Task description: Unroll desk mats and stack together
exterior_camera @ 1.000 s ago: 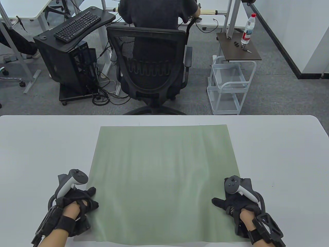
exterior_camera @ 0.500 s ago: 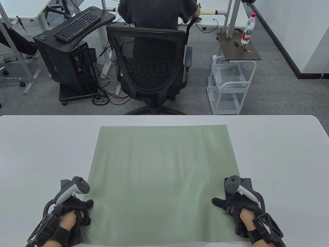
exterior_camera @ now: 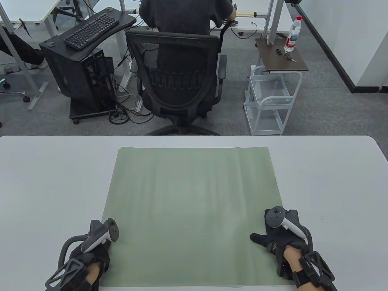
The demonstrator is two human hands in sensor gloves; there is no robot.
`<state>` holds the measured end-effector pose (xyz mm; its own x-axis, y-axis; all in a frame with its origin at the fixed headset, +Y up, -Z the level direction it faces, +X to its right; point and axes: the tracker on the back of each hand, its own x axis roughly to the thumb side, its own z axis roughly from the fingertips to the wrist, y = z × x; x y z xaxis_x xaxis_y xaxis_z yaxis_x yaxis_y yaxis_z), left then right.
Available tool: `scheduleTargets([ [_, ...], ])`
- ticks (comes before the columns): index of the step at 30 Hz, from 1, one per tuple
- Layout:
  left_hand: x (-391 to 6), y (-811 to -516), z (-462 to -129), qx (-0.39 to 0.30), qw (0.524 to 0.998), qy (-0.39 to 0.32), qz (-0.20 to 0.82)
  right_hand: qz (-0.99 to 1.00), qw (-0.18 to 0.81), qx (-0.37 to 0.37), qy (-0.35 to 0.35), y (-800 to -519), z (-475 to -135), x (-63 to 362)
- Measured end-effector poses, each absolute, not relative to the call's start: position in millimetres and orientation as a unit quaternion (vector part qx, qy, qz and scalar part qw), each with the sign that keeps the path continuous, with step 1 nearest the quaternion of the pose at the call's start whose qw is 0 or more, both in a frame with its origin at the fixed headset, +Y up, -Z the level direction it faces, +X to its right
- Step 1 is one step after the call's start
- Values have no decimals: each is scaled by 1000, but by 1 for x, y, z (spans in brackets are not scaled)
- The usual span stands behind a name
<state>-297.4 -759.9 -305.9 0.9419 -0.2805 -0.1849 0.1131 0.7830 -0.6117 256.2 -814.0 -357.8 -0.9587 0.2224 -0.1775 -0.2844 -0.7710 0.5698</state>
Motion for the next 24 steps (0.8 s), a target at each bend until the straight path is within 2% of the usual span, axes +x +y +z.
scheduleTargets([
  [2,-295,-754,-309,-291,940,142,-107,940,134,-51,311,-814,-358,256],
  [4,-291,-748,-315,-219,960,140,-104,939,135,-50,312,-814,-358,256],
  [8,-287,-765,-334,-260,951,156,-58,939,138,-49,311,-814,-358,256],
  [11,-287,-763,-351,-235,956,174,-30,939,138,-49,311,-814,-359,256],
  [14,-296,-763,-368,-251,946,203,-11,939,137,-49,313,-814,-359,256],
  [18,-303,-763,-382,-234,944,233,29,938,137,-49,314,-813,-359,256],
  [24,-302,-766,-385,-189,953,234,32,940,129,-53,310,-812,-359,255],
])
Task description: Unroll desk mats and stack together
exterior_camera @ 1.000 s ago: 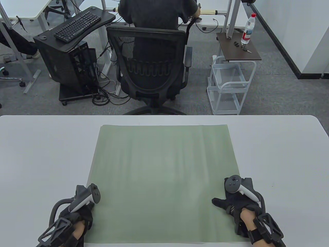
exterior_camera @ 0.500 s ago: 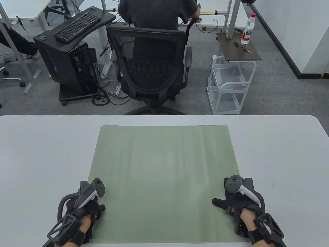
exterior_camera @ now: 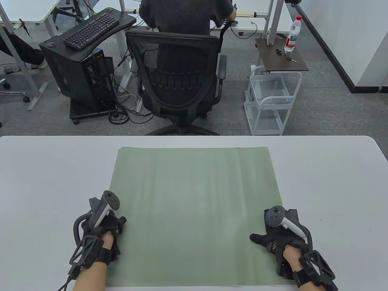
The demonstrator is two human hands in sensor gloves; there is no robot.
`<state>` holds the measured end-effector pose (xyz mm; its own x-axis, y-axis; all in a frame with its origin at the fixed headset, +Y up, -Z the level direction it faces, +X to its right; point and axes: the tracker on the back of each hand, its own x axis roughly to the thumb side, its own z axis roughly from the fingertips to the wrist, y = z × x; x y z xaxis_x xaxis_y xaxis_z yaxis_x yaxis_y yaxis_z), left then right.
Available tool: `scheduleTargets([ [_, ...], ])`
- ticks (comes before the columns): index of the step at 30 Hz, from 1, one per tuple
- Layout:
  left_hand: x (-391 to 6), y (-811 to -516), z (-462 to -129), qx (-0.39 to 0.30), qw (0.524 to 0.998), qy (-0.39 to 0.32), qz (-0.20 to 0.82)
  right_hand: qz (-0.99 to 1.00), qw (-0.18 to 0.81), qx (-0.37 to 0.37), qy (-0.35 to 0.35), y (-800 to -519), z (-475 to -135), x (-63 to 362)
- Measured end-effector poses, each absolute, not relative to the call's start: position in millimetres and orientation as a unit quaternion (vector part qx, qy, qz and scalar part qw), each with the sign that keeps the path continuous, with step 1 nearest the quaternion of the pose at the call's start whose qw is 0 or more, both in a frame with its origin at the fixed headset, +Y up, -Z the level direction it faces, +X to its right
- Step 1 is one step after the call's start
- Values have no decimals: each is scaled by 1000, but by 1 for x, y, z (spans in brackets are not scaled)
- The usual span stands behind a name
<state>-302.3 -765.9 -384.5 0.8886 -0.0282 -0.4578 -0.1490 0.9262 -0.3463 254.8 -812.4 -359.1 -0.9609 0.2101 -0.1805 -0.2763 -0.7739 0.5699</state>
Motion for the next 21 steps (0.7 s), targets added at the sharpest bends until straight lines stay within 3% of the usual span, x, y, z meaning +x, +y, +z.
scheduleTargets([
  [5,-305,-770,-383,-217,946,239,14,941,102,-65,316,-807,-363,251],
  [8,-303,-770,-382,-200,949,241,27,939,66,-73,329,-801,-368,244],
  [17,-239,-726,-361,-99,983,107,113,934,-26,-90,344,-785,-385,221],
  [21,-199,-722,-343,-77,988,46,128,938,-56,-83,331,-776,-386,207],
])
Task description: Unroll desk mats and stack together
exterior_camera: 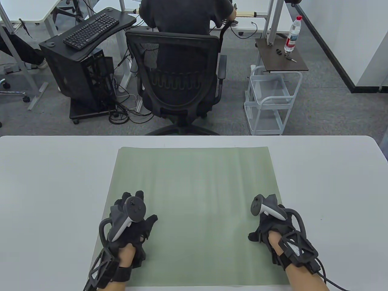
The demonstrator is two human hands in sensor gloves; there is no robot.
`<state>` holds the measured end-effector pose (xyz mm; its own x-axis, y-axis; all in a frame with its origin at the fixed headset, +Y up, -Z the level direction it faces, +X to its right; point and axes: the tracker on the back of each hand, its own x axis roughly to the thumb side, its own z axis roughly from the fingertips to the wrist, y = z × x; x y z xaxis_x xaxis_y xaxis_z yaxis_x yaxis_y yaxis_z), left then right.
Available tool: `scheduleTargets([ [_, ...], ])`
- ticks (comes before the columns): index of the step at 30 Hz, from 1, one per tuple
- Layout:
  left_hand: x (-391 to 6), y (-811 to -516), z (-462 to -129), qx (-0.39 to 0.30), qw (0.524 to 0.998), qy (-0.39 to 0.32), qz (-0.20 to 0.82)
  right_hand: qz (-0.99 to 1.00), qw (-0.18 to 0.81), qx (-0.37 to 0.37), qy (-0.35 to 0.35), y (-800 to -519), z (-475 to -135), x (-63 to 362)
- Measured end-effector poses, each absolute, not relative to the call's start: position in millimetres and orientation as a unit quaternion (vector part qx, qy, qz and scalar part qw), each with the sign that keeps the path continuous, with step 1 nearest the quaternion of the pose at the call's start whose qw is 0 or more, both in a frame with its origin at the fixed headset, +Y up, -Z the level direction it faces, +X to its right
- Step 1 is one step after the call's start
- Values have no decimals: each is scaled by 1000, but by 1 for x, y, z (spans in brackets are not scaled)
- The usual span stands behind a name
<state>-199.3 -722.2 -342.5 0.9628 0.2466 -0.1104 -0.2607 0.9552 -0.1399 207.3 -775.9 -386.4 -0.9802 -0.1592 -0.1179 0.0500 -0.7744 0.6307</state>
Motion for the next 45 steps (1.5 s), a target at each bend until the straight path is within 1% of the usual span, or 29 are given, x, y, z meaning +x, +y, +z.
scheduleTargets([
  [2,-185,-726,-335,-78,989,27,119,-946,72,65,-310,-769,-382,197],
  [4,-174,-730,-328,-75,991,9,108,-954,56,39,-291,-761,-373,185],
  [6,-166,-733,-323,-79,992,-3,100,-966,3,17,-258,-752,-359,171],
  [9,-165,-735,-319,-68,994,-12,86,-969,-48,-14,-243,-742,-338,152],
  [13,-171,-734,-318,-61,994,-9,89,-972,-95,-46,-208,-741,-316,135],
  [15,-174,-735,-317,-59,994,-6,93,-980,-96,-57,-163,-747,-312,128],
  [18,-178,-737,-316,-71,994,-12,83,-987,-50,-66,-139,-750,-308,129],
  [19,-178,-738,-316,-74,993,-15,87,-989,-48,-62,-123,-751,-307,132],
  [23,-175,-733,-314,-71,993,-29,86,-991,-68,-53,-100,-750,-305,140],
  [25,-173,-729,-311,-66,994,-32,84,-993,-62,-49,-86,-749,-305,141],
  [34,-173,-721,-308,-65,994,-32,79,-995,-50,-54,-73,-747,-303,136],
  [45,-157,-731,-310,-94,994,-32,35,-991,-32,-62,-118,-754,-303,133],
])
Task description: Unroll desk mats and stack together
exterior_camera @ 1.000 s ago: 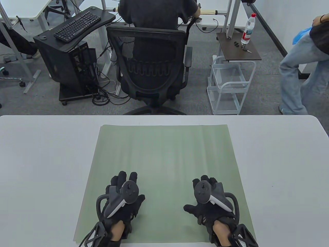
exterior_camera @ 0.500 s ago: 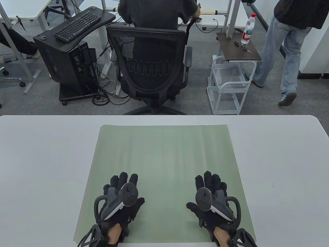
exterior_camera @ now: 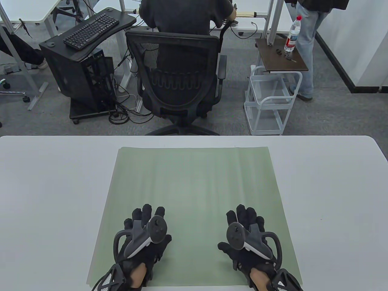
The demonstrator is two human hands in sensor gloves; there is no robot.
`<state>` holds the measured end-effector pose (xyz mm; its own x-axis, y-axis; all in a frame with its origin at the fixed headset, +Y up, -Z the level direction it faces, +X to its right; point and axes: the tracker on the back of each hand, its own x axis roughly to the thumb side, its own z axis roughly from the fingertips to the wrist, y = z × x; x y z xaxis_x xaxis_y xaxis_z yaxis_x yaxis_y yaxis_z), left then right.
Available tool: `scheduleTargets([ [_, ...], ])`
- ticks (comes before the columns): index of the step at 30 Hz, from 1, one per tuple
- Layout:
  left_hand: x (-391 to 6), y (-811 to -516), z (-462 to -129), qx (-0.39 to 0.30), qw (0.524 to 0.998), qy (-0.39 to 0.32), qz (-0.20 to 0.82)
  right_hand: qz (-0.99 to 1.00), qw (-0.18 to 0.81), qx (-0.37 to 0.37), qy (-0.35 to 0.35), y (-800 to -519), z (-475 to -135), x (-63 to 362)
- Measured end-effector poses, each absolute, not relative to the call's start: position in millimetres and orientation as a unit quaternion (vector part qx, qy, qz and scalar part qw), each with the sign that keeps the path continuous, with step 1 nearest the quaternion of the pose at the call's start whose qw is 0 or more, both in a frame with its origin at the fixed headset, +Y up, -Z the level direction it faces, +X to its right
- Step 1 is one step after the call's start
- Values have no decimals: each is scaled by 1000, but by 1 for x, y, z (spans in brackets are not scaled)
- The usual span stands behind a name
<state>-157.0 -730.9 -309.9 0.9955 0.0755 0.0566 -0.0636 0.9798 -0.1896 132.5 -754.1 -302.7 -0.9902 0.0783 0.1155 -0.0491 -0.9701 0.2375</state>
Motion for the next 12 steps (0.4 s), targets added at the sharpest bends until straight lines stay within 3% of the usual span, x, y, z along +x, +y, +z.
scheduleTargets([
  [12,-149,-737,-310,-108,993,-40,15,987,21,59,148,-757,-301,128],
])
